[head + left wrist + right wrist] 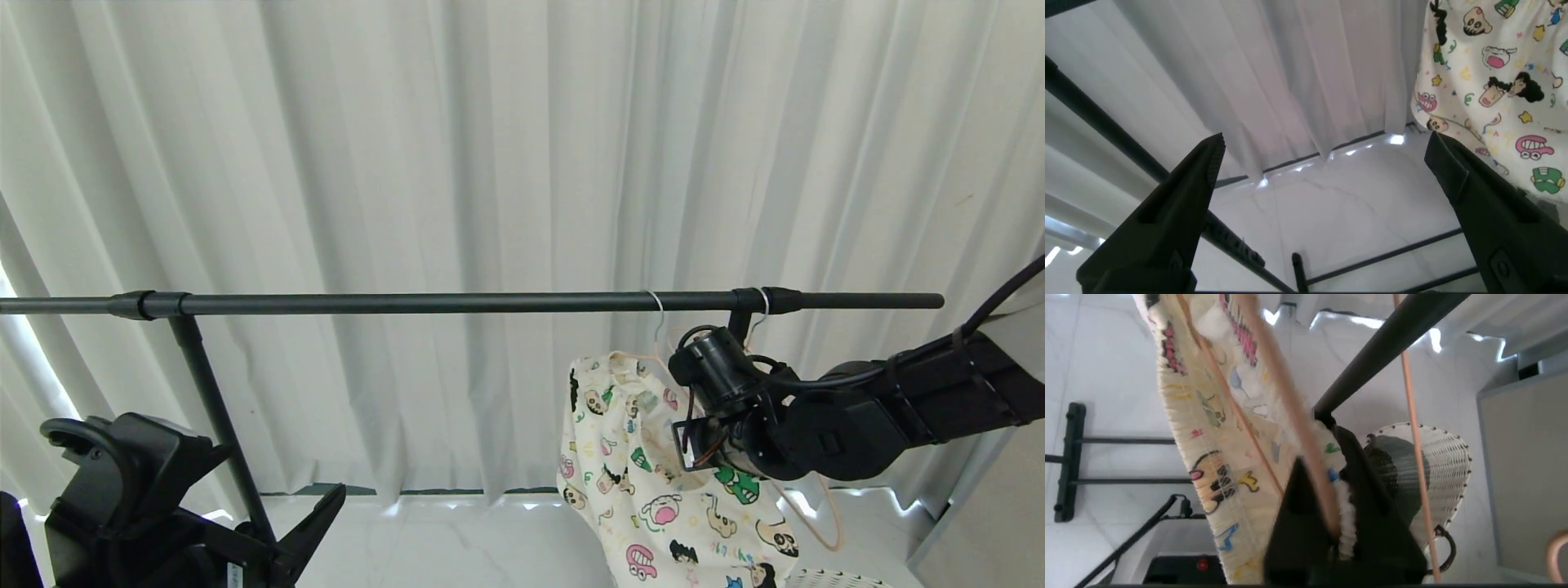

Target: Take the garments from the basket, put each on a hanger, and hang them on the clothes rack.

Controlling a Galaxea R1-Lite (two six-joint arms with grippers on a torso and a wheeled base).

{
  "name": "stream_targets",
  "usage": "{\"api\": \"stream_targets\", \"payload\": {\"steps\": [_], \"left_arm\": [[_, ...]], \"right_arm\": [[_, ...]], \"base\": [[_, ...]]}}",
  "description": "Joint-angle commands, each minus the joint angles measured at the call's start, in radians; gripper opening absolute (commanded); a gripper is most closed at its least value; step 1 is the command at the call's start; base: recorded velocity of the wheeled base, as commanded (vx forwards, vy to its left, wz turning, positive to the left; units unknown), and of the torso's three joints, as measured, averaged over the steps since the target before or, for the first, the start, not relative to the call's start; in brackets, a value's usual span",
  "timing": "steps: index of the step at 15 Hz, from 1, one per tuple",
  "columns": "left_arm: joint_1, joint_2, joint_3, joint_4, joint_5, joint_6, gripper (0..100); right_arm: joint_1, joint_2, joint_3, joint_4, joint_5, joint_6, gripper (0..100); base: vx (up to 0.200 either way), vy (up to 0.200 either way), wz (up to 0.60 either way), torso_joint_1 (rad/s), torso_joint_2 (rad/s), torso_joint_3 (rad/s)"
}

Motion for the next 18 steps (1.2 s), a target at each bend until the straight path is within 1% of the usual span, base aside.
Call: {"api": "stream_targets", "payload": {"steps": [1, 4, 6, 8, 9, 13, 16, 18], "left_arm": [[0.000, -0.010, 0.009, 0.000, 0.000, 0.000, 100], [0.001, -0.009, 0.025, 0.000, 0.000, -0.001, 100], [0.001, -0.007, 0.029, 0.000, 0.000, -0.001, 100], [0.007, -0.001, 0.034, 0.000, 0.000, -0.001, 100], [0.015, 0.001, 0.037, 0.000, -0.001, -0.001, 100], [0.032, -0.004, 0.060, 0.000, 0.000, -0.001, 100], [0.084, -0.007, 0.066, 0.000, 0.002, 0.002, 100], [0.132, -0.010, 0.066, 0.000, 0.003, 0.039, 100]], "right_arm": [[0.001, -0.005, 0.000, 0.000, -0.001, 0.002, 100], [0.033, -0.054, -0.017, 0.008, -0.003, -0.002, 100], [0.056, -0.125, -0.023, 0.087, -0.003, -0.001, 100], [0.071, -0.254, -0.022, 0.216, -0.001, 0.004, 100], [0.071, -0.307, -0.020, 0.259, 0.000, 0.004, 100], [0.070, -0.475, -0.016, 0.388, 0.000, 0.002, 100], [0.068, -0.600, -0.016, 0.564, -0.006, -0.004, 100], [0.067, -0.686, -0.013, 0.643, -0.006, -0.004, 100]], "base": [[0.000, 0.000, 0.00, 0.000, 0.00, 0.000], [0.000, 0.000, 0.00, 0.000, 0.00, 0.000], [0.000, 0.000, 0.00, 0.000, 0.00, 0.000], [0.000, 0.000, 0.00, 0.000, 0.00, 0.000], [0.000, 0.000, 0.00, 0.000, 0.00, 0.000], [0.000, 0.000, 0.00, 0.000, 0.00, 0.000], [0.000, 0.000, 0.00, 0.000, 0.00, 0.000], [0.000, 0.000, 0.00, 0.000, 0.00, 0.000]]}}
